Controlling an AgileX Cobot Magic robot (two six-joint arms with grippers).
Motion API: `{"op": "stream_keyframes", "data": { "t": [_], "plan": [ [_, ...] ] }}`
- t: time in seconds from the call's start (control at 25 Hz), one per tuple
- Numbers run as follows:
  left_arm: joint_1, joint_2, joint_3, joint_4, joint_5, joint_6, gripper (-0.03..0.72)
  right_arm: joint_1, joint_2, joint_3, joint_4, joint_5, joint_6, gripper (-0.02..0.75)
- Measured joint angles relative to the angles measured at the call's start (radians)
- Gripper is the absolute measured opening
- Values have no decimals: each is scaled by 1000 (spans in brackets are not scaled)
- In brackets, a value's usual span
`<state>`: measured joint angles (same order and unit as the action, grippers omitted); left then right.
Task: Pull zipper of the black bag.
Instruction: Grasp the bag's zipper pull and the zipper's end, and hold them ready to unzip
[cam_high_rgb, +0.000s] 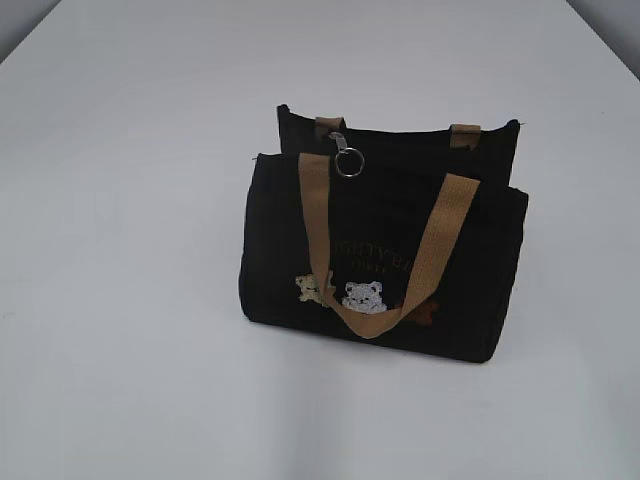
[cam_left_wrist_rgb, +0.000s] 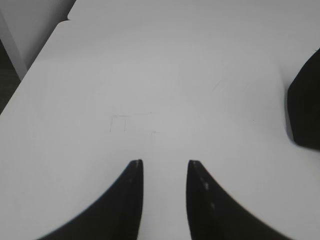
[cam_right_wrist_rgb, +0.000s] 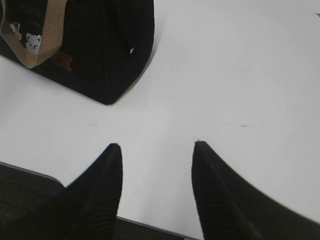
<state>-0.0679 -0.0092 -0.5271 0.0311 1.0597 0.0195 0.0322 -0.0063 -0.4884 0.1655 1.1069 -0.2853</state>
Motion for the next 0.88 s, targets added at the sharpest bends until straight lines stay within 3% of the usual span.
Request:
{"op": "stream_keyframes", "data": {
  "t": [0.72,0.84,0.88],
  "plan": [
    [0,0,0,0,0,0,232,0,0,0,0,0,0,362],
    [0,10,-5,-40,-9,18,232,0,0,0,0,0,0,362],
    [0,34,-11,-102,-41,54,233,0,0,0,0,0,0,362]
  ]
}}
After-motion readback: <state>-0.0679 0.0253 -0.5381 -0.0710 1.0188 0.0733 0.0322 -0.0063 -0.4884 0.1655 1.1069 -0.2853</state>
